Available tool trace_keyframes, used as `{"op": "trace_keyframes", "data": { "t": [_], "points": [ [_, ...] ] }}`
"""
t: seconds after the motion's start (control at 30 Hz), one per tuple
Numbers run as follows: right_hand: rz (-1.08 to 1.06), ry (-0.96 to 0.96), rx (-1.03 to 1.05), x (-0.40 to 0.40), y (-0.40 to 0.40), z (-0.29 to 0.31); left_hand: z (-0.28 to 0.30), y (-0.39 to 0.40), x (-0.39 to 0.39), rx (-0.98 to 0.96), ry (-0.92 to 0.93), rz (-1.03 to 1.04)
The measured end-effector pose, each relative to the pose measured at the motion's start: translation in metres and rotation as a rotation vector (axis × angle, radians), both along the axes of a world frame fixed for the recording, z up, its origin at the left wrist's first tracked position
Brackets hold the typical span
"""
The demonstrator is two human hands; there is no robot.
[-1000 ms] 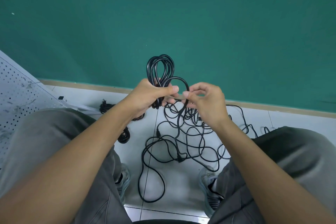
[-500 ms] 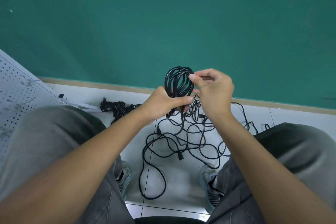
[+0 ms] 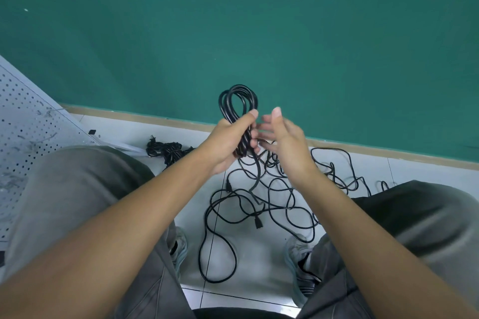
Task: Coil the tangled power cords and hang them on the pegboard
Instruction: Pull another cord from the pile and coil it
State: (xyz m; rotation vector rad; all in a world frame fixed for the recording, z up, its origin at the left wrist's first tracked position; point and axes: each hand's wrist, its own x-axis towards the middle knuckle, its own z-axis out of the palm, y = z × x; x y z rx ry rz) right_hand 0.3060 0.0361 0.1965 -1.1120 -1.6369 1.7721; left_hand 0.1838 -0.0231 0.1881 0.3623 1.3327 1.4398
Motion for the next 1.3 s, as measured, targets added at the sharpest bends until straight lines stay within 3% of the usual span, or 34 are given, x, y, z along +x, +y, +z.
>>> {"op": "trace_keyframes", "data": {
  "t": [0.1,0.17,0.3,0.4,0.6,0.8,0.9,1.0,1.07,1.3],
  "points": [
    [0.267,-0.188,0.011,-0.001,-0.015,-0.012,0.004,0.002,-0.015,0.057,-0.115,0.149],
    [0.33,-0.264,0.034,-0.002,-0.022,-0.017,0.005,0.003,-0.024,0.054,-0.136,0.244],
    [0.437,-0.332,0.043,0.0,-0.027,-0.02,0.003,0.005,-0.044,0.023,-0.098,0.396],
    [0.573,-0.386,0.208,0.004,-0.026,-0.018,-0.002,0.007,-0.053,-0.037,0.011,0.458],
    [0.522,-0.386,0.478,0.011,-0.014,-0.006,-0.006,0.0,-0.042,-0.098,0.525,0.155],
    [0.152,-0.208,0.495,0.015,0.005,0.007,-0.003,-0.009,-0.022,-0.023,0.626,-0.191],
    [0.047,-0.2,0.555,0.015,0.008,0.006,0.001,-0.011,-0.013,0.007,0.573,-0.357],
    [-0.027,-0.258,0.613,0.015,0.01,0.003,-0.004,-0.012,-0.009,0.033,0.388,-0.442],
    [-0.067,-0.271,0.638,0.014,0.01,0.003,-0.003,-0.011,-0.01,0.052,0.27,-0.448],
    [0.051,-0.275,0.622,0.016,0.012,-0.003,0.001,-0.012,-0.014,0.072,0.166,-0.321]
  ]
}}
